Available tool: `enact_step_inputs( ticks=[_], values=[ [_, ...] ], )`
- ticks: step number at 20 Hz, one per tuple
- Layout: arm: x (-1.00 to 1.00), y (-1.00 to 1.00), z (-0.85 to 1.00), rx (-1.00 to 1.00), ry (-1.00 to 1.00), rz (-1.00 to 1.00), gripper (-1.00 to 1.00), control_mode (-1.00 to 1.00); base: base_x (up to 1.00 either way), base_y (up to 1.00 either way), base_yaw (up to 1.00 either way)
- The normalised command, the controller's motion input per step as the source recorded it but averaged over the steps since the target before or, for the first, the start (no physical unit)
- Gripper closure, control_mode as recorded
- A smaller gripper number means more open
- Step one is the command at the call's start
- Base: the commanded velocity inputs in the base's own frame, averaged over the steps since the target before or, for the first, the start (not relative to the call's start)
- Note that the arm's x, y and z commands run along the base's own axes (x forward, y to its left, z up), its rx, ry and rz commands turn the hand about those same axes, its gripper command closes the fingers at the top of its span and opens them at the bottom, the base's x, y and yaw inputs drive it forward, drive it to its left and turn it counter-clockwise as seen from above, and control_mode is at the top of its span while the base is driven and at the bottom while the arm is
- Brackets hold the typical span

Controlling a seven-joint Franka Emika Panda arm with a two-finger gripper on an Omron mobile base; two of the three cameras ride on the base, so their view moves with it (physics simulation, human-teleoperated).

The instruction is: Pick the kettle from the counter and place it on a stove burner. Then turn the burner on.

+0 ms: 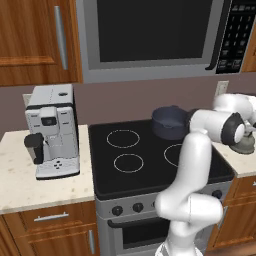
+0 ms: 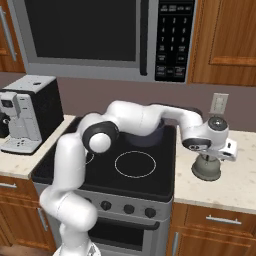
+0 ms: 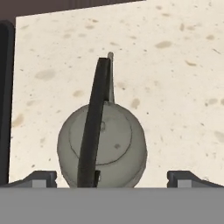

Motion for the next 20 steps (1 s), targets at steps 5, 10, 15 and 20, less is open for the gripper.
enact_step_inputs(
  ticks=[5, 10, 15, 20],
  values=[
    [0.14, -0.10, 0.00, 0.03, -0.04, 0.00, -1.00, -1.00, 0.00, 0.00, 0.00],
    [0.17, 0.00, -0.04, 0.03, -0.04, 0.00, -1.00, -1.00, 0.00, 0.00, 0.00],
    [0.19, 0.00, -0.04, 0.03, -0.03, 0.00, -1.00, -1.00, 0.00, 0.00, 0.00],
    [0.22, 0.00, -0.06, 0.00, 0.00, 0.00, -1.00, -1.00, 0.00, 0.00, 0.00]
  ],
)
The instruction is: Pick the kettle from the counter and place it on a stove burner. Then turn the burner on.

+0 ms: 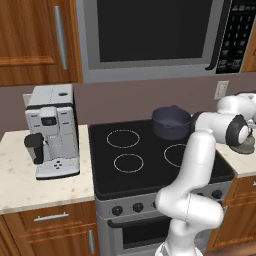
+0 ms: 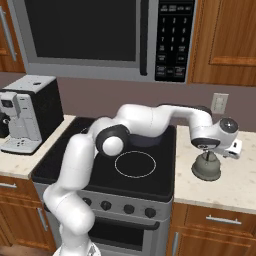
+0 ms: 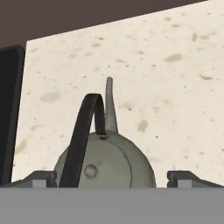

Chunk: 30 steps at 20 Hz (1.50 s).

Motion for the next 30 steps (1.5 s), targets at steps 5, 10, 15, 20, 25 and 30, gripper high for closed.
enact_step_inputs(
  ticks=[5, 10, 15, 20, 25, 30],
  values=[
    [0.26, 0.00, -0.13, 0.00, 0.00, 0.00, -1.00, -1.00, 0.00, 0.00, 0.00],
    [0.21, 0.00, -0.24, 0.01, 0.00, 0.00, -1.00, -1.00, 0.00, 0.00, 0.00],
    [0.01, 0.00, -0.26, 0.01, 0.00, 0.00, -1.00, -1.00, 0.00, 0.00, 0.00],
    [-0.08, 0.00, 0.00, 0.01, -0.06, 0.00, -1.00, -1.00, 0.00, 0.00, 0.00],
    [-0.08, 0.00, 0.01, 0.00, -0.06, 0.00, -1.00, -1.00, 0.00, 0.00, 0.00],
    [0.00, 0.03, 0.00, 0.00, 0.00, 0.00, -1.00, -1.00, 0.00, 0.00, 0.00]
  ],
)
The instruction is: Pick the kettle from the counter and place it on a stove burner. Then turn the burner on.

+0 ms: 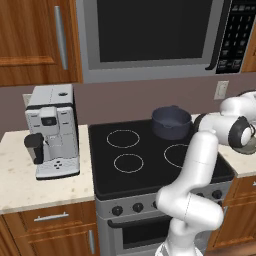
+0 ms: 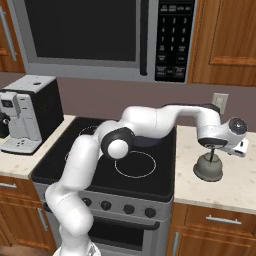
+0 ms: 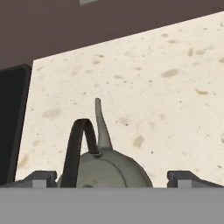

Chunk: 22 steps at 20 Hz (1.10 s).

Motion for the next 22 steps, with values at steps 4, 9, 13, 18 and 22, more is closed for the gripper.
enact_step_inputs(
  ticks=[4, 9, 13, 18, 22],
  values=[
    [0.00, 0.31, -0.01, 0.00, 0.00, 0.00, -1.00, -1.00, 0.00, 0.00, 0.00],
    [0.00, 0.27, -0.01, 0.00, 0.00, 0.00, -1.00, -1.00, 0.00, 0.00, 0.00],
    [0.00, 0.02, 0.00, 0.00, 0.00, 0.00, -1.00, -1.00, 0.00, 0.00, 0.00],
    [0.00, 0.00, -0.04, 0.00, 0.00, 0.00, -1.00, -1.00, 0.00, 0.00, 0.00],
    [0.00, 0.00, -0.16, 0.00, 0.00, 0.00, -1.00, -1.00, 0.00, 0.00, 0.00]
  ],
)
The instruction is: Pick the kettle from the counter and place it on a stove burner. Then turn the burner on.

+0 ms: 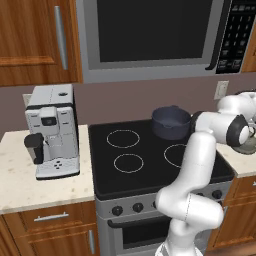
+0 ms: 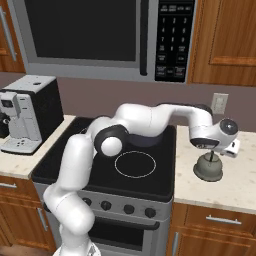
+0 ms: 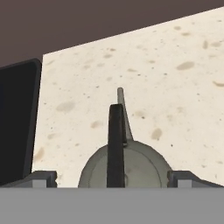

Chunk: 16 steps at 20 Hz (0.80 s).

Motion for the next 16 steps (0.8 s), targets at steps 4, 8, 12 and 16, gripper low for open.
enact_step_inputs(
  ticks=[4, 8, 12, 16],
  values=[
    [0.00, 0.00, -0.04, 0.00, 0.00, 0.00, 1.00, -1.00, 0.00, 0.00, 0.00],
    [0.00, 0.00, 0.00, 0.00, 0.00, 0.00, 1.00, -1.00, 0.00, 0.00, 0.00],
    [0.00, 0.00, 0.00, 0.00, -0.04, 0.00, 1.00, -1.00, 0.00, 0.00, 0.00],
    [-0.11, 0.00, 0.09, 0.00, -0.28, 0.00, 1.00, -1.00, 0.00, 0.00, 0.00]
  ],
)
